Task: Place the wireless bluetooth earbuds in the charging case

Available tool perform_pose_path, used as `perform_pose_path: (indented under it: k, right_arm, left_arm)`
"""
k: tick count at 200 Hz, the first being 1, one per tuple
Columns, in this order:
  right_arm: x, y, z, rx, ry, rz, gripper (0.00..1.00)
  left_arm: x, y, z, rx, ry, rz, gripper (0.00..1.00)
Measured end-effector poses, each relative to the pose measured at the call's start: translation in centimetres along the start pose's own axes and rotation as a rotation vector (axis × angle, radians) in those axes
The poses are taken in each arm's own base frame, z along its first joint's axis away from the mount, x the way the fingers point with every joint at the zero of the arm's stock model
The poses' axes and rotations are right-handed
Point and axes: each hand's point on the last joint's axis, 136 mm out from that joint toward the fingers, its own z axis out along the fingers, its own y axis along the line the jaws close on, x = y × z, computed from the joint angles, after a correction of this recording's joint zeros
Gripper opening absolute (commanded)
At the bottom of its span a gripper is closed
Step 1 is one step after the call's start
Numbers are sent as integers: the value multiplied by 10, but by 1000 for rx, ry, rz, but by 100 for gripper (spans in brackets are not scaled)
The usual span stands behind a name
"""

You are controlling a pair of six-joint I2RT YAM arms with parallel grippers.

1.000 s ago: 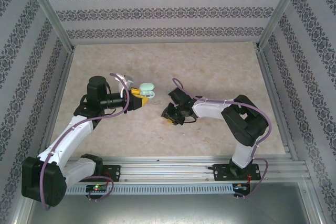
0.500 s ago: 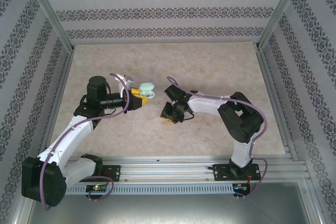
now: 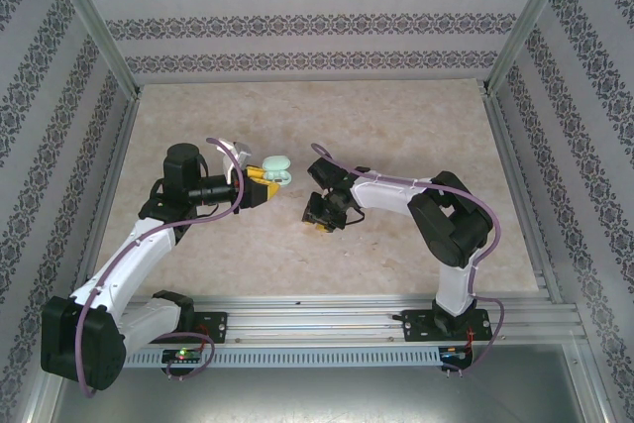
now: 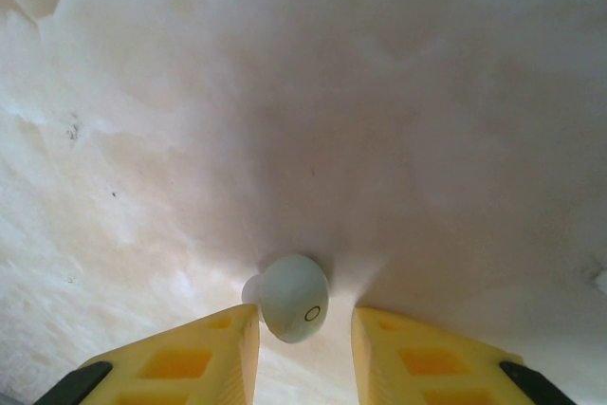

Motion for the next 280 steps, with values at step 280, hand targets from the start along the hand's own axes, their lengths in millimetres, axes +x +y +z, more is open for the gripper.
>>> perform_pose_path:
  k: [280]
  right_arm:
    - [-15,10,4,-2,-55,-43,19]
  left_arm:
    - [4,-2,-1,-1,13,-8,20]
